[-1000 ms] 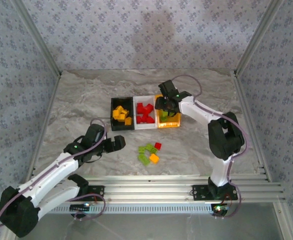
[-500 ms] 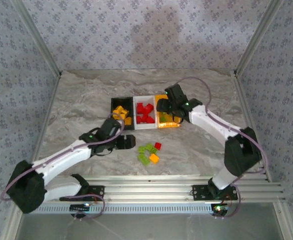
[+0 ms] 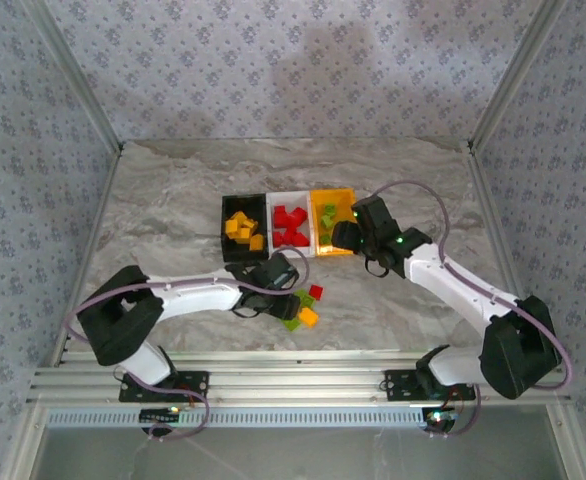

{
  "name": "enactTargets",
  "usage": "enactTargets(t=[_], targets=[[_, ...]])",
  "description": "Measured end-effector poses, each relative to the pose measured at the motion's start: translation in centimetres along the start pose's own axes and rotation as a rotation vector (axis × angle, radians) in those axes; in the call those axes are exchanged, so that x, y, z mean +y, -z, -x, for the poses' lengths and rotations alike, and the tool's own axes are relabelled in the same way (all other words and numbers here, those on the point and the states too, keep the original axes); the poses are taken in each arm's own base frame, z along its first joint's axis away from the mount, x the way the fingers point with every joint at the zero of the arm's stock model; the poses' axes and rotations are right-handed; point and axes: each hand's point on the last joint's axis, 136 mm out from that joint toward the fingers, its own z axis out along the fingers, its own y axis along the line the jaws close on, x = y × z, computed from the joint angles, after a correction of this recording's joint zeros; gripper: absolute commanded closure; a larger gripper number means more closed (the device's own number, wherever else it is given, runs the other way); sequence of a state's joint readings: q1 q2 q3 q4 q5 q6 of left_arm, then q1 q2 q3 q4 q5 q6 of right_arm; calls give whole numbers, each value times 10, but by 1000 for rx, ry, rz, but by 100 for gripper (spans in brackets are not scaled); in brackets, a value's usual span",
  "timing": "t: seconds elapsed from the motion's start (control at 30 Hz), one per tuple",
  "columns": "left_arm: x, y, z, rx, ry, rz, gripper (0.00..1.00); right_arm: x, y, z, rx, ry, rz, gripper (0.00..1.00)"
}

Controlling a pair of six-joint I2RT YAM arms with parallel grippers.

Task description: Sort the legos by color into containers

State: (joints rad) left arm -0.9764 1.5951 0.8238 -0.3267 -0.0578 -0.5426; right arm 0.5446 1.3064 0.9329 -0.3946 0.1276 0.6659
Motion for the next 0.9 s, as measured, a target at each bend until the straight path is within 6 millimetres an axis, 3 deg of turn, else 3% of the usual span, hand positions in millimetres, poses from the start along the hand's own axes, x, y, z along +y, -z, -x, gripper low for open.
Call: enactTargets(t=[0.13, 0.27, 0.33, 0.53, 0.9], targets=[[4, -2, 2, -10, 2, 25, 41, -1, 2, 1, -8, -4, 3, 29], [3, -4, 3, -12, -1, 34, 32, -1, 4, 2, -13, -5, 7, 29], [1, -4, 4, -11, -5, 40, 32, -1, 4, 2, -14, -5, 8, 29], [6, -6, 4, -7, -12, 73, 52, -5, 2, -3, -5, -6, 1, 29], [10, -3, 7, -19, -15, 97, 64, -9, 3, -8, -2, -14, -2, 29]])
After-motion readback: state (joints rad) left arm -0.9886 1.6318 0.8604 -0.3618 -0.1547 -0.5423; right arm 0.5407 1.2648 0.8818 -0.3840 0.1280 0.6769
